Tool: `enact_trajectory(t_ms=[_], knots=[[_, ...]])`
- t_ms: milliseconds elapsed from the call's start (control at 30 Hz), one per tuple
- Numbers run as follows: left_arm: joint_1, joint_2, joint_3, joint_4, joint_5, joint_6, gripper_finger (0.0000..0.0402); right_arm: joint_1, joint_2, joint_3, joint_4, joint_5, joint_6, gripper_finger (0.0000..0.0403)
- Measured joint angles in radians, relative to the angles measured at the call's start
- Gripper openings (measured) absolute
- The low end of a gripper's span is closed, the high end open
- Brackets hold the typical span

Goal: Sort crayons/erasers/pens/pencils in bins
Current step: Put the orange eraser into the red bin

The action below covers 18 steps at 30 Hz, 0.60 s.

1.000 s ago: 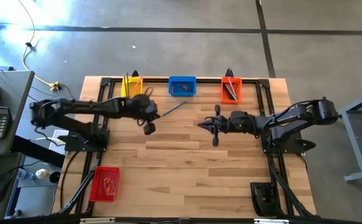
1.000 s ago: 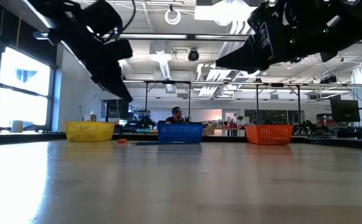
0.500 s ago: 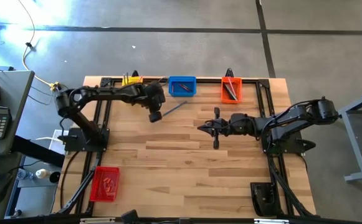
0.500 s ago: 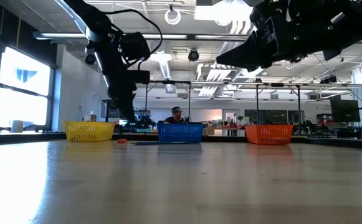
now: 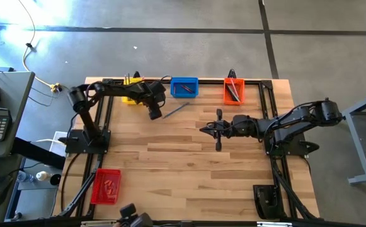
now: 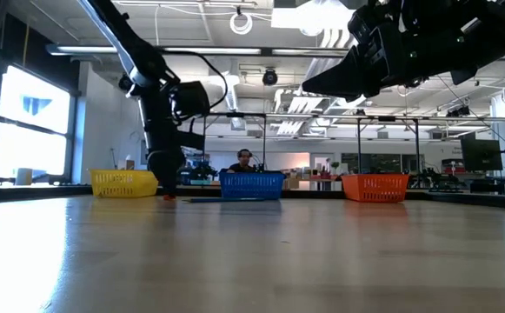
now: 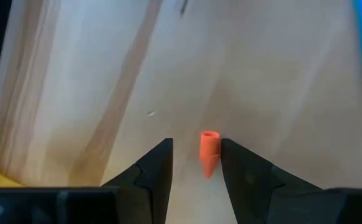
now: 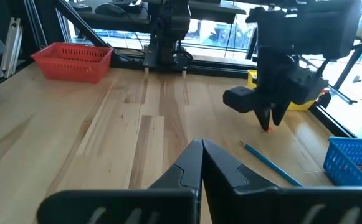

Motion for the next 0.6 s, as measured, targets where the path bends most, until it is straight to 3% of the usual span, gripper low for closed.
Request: enact_trajectory(t_ms=[300, 400, 600], knots=[[0.003, 0.007, 0.000, 0.017, -0.014, 0.031, 0.0118, 0.000, 0.000, 0.000, -0.001, 0.000, 0.000, 0.0000], [0.007, 0.008, 0.000, 0.017, 0.041, 0.040, 0.0102, 0.000, 0.000, 0.000, -0.001, 0.000, 0.000, 0.0000], [0.006, 0.009, 0.000, 0.005, 0.039, 0.050, 0.0055, 0.000, 0.000, 0.000, -0.001, 0.000, 0.007, 0.0000]])
